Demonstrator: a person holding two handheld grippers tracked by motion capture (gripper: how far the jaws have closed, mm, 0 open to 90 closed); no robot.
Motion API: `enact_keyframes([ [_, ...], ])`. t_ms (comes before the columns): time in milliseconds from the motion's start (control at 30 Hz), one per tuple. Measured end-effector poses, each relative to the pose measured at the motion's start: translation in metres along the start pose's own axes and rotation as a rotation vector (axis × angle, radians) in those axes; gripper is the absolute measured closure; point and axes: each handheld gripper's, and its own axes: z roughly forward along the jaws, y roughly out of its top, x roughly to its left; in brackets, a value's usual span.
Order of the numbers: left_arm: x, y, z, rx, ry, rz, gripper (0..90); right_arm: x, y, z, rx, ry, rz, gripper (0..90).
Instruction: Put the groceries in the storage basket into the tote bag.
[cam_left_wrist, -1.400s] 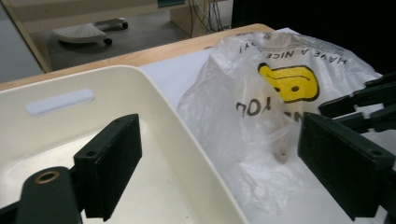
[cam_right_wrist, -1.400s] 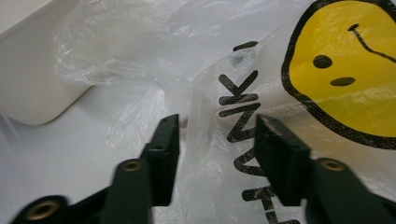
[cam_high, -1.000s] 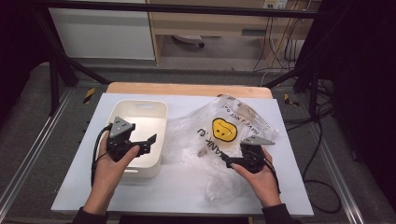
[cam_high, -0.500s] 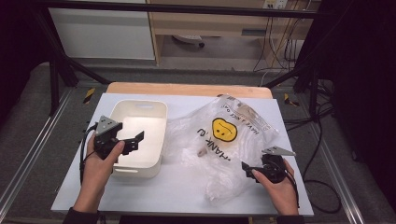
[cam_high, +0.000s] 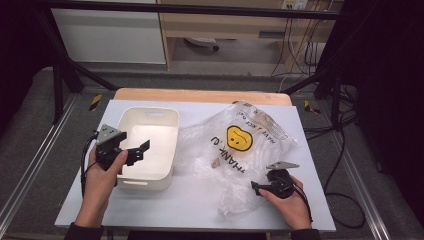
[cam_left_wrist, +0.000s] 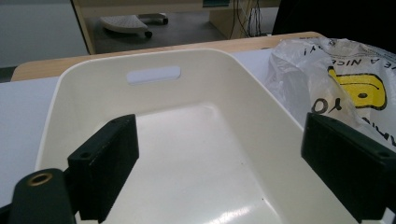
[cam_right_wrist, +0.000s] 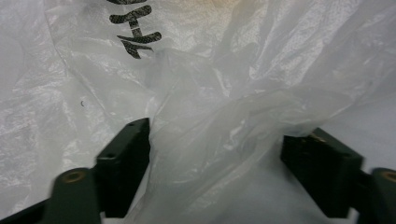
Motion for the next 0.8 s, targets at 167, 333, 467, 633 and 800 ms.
enact_keyframes([
  [167,-0.006,-0.001,0.002,0.008,-0.026,0.002,11.0,-0.003,0.000,-0.002,-0.012,-0.006,-0.021,58.8],
  [333,-0.008,-0.002,0.003,0.016,-0.028,0.016,11.0,-0.014,0.000,-0.004,-0.015,0.007,0.010,79.4],
  [467,-0.009,-0.003,0.002,0.017,-0.029,0.008,11.0,-0.019,0.000,-0.005,-0.008,0.041,-0.002,87.7],
  [633,-0.013,-0.003,0.003,0.016,-0.043,0.009,11.0,-0.030,-0.002,-0.013,-0.018,0.035,-0.003,89.7],
  [800,-0.019,-0.001,0.002,0.016,-0.061,0.024,11.0,-0.047,-0.003,-0.019,-0.039,-0.002,0.005,90.0],
])
